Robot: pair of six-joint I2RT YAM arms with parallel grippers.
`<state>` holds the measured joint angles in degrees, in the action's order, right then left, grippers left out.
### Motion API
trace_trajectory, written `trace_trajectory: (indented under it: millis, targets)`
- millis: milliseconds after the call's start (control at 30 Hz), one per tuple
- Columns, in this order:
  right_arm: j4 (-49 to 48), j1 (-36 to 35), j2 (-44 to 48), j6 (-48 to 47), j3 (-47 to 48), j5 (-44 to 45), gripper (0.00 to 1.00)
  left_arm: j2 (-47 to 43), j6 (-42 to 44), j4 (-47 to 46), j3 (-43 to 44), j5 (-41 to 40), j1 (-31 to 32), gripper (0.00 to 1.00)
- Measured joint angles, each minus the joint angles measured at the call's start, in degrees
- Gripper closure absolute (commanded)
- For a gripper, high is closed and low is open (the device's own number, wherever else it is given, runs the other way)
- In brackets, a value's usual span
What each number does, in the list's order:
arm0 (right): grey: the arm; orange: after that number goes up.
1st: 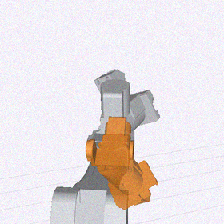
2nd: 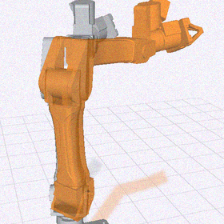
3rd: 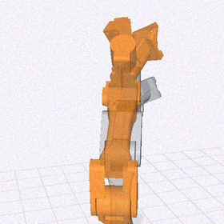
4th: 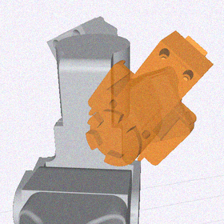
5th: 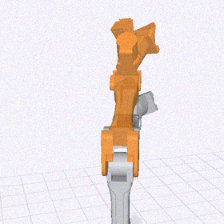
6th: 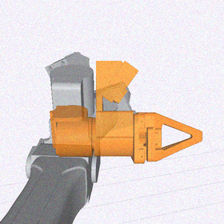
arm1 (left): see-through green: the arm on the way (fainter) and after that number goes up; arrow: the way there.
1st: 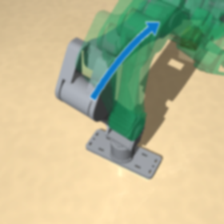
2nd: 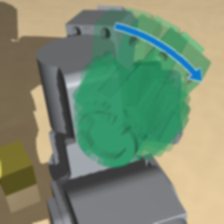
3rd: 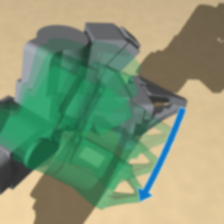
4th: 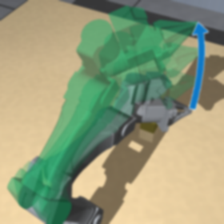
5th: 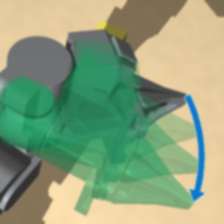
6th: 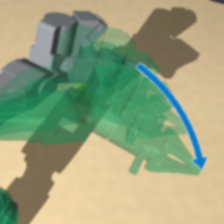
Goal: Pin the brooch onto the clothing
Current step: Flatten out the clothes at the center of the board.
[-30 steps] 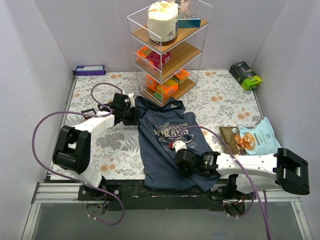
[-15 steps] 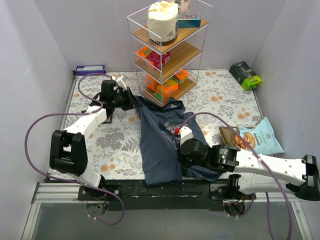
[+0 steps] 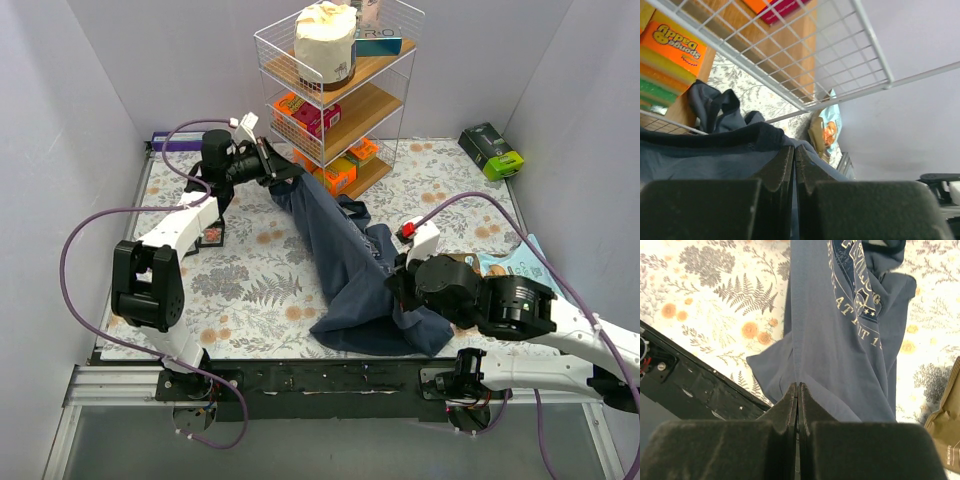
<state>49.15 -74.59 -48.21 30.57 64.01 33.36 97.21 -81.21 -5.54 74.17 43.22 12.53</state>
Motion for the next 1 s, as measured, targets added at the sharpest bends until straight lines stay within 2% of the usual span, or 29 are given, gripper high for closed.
trace_trajectory:
  millis: [133, 233, 467, 500, 533, 567, 600, 667, 700, 733, 900, 1000]
  targets:
    - [-1.38, 0.00, -0.72, -1.97, 1.16, -1.68, 0.99, -0.57, -3.32, -4.17, -1.11, 2.67, -2.54, 1.00]
    - [-6.84, 0.11, -5.07, -3.52, 0.59, -6.47, 0.99, -2.25, -3.34, -4.39, -4.33, 3.76, -6.75, 1.00]
    - [-27.41, -2.78, -26.95, -6.01, -0.61, -21.29, 0.99, -4.33, 6.27, 6.58, -8.04, -0.94, -15.28, 0.98]
    - [-29.24, -3.63, -31.21, -6.47, 0.79, -23.21, 0.88, -4.33, 7.63, 7.96, -8.13, -1.64, -15.74, 0.89]
    - [-31.01, -4.35, -35.50, -6.84, 2.58, -25.05, 0.77, -4.33, 9.62, 9.94, -8.20, -2.54, -16.09, 0.71]
    - [-32.06, -5.03, -39.80, -7.06, 5.01, -26.93, 0.66, -4.33, 11.10, 11.28, -8.22, -3.17, -16.15, 0.35]
    - [-32.79, -5.62, -43.52, -7.26, 7.63, -28.96, 0.43, -4.33, 12.72, 12.13, -8.22, -4.11, -16.15, 0.21]
    - [-33.99, -6.84, -48.85, -7.69, 11.80, -32.24, 0.27, -4.44, 15.28, 13.14, -8.26, -6.08, -16.11, 0.04]
    - [-34.29, -7.19, -49.88, -8.00, 12.70, -33.09, 0.19, -4.72, 16.15, 13.60, -8.46, -7.10, -16.06, 0.02]
    - [-34.67, -7.78, -50.31, -8.50, 13.07, -33.75, 0.18, -5.31, 16.79, 13.94, -8.92, -8.41, -16.09, 0.02]
    - [-34.91, -7.32, -46.10, -9.53, 10.73, -33.20, 0.16, -14.58, 18.21, 15.30, -13.94, -14.51, -16.06, 0.02]
    - [-34.95, -3.08, -39.41, -9.75, 4.85, -32.04, 0.15, -22.82, 17.73, 15.41, -18.51, -17.42, -15.85, 0.02]
